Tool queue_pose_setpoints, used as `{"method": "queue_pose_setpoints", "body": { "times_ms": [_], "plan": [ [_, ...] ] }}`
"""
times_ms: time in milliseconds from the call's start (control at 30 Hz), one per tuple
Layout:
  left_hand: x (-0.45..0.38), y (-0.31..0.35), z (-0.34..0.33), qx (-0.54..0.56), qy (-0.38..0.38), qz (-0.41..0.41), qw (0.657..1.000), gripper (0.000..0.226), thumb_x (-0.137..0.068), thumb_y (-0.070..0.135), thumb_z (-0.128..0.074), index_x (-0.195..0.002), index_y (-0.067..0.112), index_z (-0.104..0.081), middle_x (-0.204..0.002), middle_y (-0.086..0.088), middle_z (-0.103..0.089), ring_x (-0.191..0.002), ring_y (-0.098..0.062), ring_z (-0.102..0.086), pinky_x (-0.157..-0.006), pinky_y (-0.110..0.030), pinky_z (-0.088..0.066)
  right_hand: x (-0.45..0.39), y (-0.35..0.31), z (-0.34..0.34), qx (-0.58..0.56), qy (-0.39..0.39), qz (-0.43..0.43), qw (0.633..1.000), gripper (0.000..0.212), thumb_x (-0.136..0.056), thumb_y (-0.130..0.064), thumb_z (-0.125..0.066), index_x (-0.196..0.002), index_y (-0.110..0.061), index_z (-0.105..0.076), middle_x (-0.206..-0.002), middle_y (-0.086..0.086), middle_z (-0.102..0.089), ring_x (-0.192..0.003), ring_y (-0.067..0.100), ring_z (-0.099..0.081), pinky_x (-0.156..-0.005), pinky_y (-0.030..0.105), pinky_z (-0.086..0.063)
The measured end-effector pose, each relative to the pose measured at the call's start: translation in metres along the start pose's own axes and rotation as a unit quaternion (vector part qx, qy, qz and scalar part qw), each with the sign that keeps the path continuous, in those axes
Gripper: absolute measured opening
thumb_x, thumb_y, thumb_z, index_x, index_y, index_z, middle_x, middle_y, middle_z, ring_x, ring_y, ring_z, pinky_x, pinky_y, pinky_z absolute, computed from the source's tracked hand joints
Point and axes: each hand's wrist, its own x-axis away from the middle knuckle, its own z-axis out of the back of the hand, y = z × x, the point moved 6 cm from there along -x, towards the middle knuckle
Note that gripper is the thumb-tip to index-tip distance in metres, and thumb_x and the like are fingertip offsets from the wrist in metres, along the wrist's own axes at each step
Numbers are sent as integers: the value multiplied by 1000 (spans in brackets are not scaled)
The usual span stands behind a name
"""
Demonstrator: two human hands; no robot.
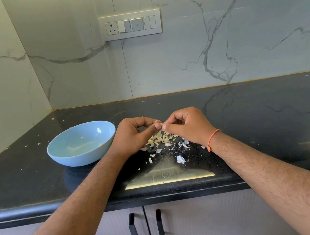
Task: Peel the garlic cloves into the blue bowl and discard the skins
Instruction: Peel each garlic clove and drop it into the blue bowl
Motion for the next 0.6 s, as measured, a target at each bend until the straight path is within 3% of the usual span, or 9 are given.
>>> {"method": "queue_pose_setpoints", "body": {
  "times_ms": [100, 167, 300, 467, 600],
  "plan": [
    [3, 10, -1, -55, 13, -38, 998, 9, -94, 21, -80, -99, 14, -81, -87, 7, -79, -47, 13, -52, -51, -3, -36, 2, -4, -1, 41, 10, 13, 999, 13, -83, -19, -84, -70, -20, -79, -63, -12, -72, -55, -2, -60, -55, 11, -44],
    [5, 14, -3, -86, 7, -60, 994, 7, -96, 17, -78, -98, 11, -80, -82, 12, -74, -49, 19, -50, -51, -2, -35, 3, -5, -1, 61, 12, 20, 998, 14, -83, -17, -82, -69, -20, -79, -60, -16, -69, -54, -3, -60, -54, 8, -42],
    [5, 14, -2, -102, 14, -61, 993, 9, -101, 20, -71, -100, 15, -79, -83, 11, -75, -52, 17, -52, -54, -5, -38, 5, -9, 1, 66, 19, 37, 997, 8, -87, -20, -81, -79, -22, -84, -57, -24, -66, -53, -2, -59, -55, 8, -43],
    [5, 15, -4, -121, 6, -58, 991, 11, -103, 23, -69, -102, 16, -77, -87, 10, -76, -55, 17, -54, -55, -6, -38, 4, -9, 3, 62, 37, 41, 997, 8, -88, -25, -81, -81, -25, -84, -62, -13, -72, -53, 1, -60, -56, 13, -47],
    [5, 17, -5, -121, 2, -62, 991, 11, -102, 22, -69, -101, 16, -77, -84, 13, -74, -55, 17, -53, -56, -5, -38, 4, -9, 3, 64, 38, 38, 997, 10, -88, -24, -80, -78, -25, -83, -62, -15, -71, -55, 1, -61, -56, 14, -49]
  ]
}}
